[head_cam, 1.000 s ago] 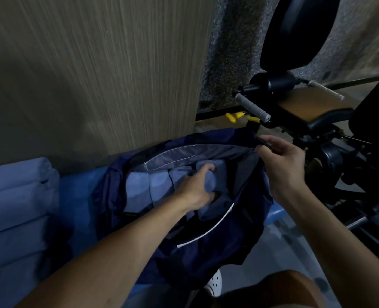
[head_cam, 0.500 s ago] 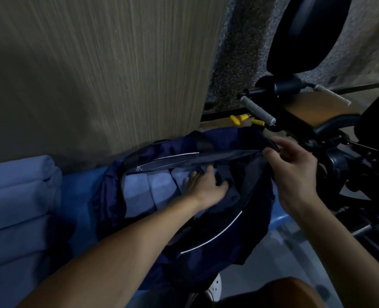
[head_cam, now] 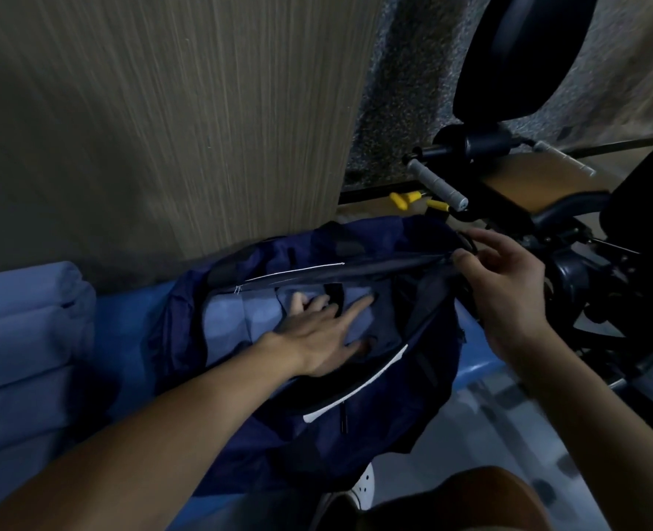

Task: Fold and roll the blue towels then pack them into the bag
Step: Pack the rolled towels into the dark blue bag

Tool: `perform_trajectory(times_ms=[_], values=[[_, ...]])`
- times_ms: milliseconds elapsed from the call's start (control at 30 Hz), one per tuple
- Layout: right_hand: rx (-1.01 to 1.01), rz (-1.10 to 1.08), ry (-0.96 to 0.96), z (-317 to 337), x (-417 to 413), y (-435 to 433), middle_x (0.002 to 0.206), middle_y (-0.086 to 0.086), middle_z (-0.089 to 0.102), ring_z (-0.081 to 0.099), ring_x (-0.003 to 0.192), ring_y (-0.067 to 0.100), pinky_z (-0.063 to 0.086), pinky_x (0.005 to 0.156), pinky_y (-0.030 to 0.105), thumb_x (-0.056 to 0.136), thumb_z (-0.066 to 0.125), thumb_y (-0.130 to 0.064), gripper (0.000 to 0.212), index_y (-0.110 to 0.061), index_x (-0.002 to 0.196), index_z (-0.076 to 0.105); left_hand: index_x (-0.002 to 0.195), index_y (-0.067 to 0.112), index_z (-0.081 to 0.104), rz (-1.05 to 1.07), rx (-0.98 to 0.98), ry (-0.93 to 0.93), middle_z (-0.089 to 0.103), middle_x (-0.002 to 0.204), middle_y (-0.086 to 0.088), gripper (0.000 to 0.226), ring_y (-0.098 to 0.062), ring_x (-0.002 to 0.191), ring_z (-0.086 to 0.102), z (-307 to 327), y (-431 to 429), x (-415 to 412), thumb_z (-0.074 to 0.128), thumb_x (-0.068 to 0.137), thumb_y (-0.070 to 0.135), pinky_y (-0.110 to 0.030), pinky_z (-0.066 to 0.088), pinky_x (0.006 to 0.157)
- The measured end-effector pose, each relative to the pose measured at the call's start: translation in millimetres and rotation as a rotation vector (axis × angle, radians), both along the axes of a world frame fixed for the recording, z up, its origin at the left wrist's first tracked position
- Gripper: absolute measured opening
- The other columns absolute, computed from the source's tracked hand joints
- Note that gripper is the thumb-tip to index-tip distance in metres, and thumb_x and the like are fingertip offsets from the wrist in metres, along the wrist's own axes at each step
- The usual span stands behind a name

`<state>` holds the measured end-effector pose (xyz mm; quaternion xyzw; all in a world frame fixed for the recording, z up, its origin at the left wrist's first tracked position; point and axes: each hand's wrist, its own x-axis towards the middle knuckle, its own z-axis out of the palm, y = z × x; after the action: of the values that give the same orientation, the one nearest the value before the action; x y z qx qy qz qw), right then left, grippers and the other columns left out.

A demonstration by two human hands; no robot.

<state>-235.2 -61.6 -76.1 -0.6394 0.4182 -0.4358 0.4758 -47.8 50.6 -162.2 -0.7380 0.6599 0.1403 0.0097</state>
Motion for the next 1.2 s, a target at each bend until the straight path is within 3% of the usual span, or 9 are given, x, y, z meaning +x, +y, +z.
perform_trajectory(times_ms=[67,200,400,467,600,800,933,1100,1200], values=[[-0.004,-0.011,-0.003,0,-2,-1,0.101,0.031,0.063,0.063,0.097,0.046,0.053,0.086,0.059,0.09,0.067,-0.016,0.032,-0.018,0.122,0.063,0.149,0.041,-0.022,-0.005,-0.003,-0.048,0.042,0.143,-0.008,0.069,-0.027,0.142,0.02,0,3,2,0.009,0.092,0.064,-0.046,0.011,0.108],[0.005,0.014,-0.004,-1,-1,0,0.1,0.031,0.062,0.063,0.096,0.047,0.053,0.085,0.059,0.09,0.067,-0.018,0.033,-0.019,0.123,0.063,0.147,0.039,-0.027,-0.022,0.04,0.076,0.029,0.156,-0.008,0.077,-0.022,0.148,0.007,4,7,6,0.016,0.092,0.07,-0.044,0.003,0.114],[0.04,0.061,-0.006,-5,-6,7,0.104,0.034,0.06,0.063,0.095,0.046,0.052,0.089,0.059,0.092,0.064,-0.013,0.032,-0.015,0.124,0.061,0.151,0.028,-0.023,-0.067,0.053,0.196,0.008,0.163,-0.006,0.079,-0.002,0.138,-0.008,13,26,9,0.031,0.099,0.053,-0.032,-0.008,0.115],[0.048,0.069,-0.001,-4,-8,9,0.105,0.034,0.06,0.064,0.093,0.041,0.052,0.089,0.058,0.092,0.063,-0.012,0.032,-0.013,0.124,0.06,0.149,0.032,-0.027,-0.145,0.073,0.089,0.013,0.161,-0.008,0.083,-0.012,0.146,-0.009,10,27,12,0.033,0.098,0.057,-0.038,-0.009,0.115],[0.023,0.074,0.008,-2,-11,12,0.097,0.033,0.062,0.063,0.086,0.046,0.052,0.085,0.058,0.092,0.064,-0.013,0.034,-0.016,0.125,0.06,0.144,0.035,-0.034,-0.275,0.029,-0.139,0.028,0.152,-0.004,0.088,-0.023,0.146,0.007,1,26,20,0.036,0.096,0.056,-0.045,0.007,0.112],[0.073,0.122,-0.012,-12,-3,14,0.08,0.017,0.054,0.056,0.078,0.027,0.053,0.082,0.048,0.089,0.066,-0.004,0.049,-0.016,0.133,0.05,0.144,0.048,-0.026,-0.329,0.035,-0.158,0.035,0.146,0.001,0.085,-0.022,0.134,0.019,4,26,17,0.041,0.092,0.055,-0.046,0.014,0.104],[0.019,0.123,0.058,-15,0,17,0.078,0.008,0.057,0.056,0.074,0.017,0.052,0.075,0.037,0.089,0.067,-0.007,0.052,-0.022,0.135,0.048,0.149,0.049,-0.007,-0.137,0.111,0.137,0.047,0.125,0.0,0.067,-0.025,0.13,0.021,19,18,14,0.031,0.094,0.055,-0.043,0.013,0.108],[-0.034,0.123,0.058,-12,1,15,0.076,0.007,0.058,0.057,0.074,0.02,0.054,0.077,0.046,0.09,0.066,-0.009,0.047,-0.023,0.131,0.049,0.143,0.053,0.026,-0.04,0.148,0.345,0.052,0.104,0.004,0.055,-0.025,0.121,0.025,21,3,8,0.043,0.091,0.049,-0.036,0.019,0.109],[-0.091,0.105,0.028,-11,-2,13,0.077,0.015,0.059,0.059,0.075,0.027,0.053,0.081,0.051,0.09,0.065,-0.006,0.042,-0.02,0.128,0.052,0.142,0.056,0.028,0.011,0.172,0.394,0.05,0.118,0.007,0.061,-0.026,0.12,0.023,9,2,4,0.055,0.088,0.049,-0.033,0.019,0.11]])
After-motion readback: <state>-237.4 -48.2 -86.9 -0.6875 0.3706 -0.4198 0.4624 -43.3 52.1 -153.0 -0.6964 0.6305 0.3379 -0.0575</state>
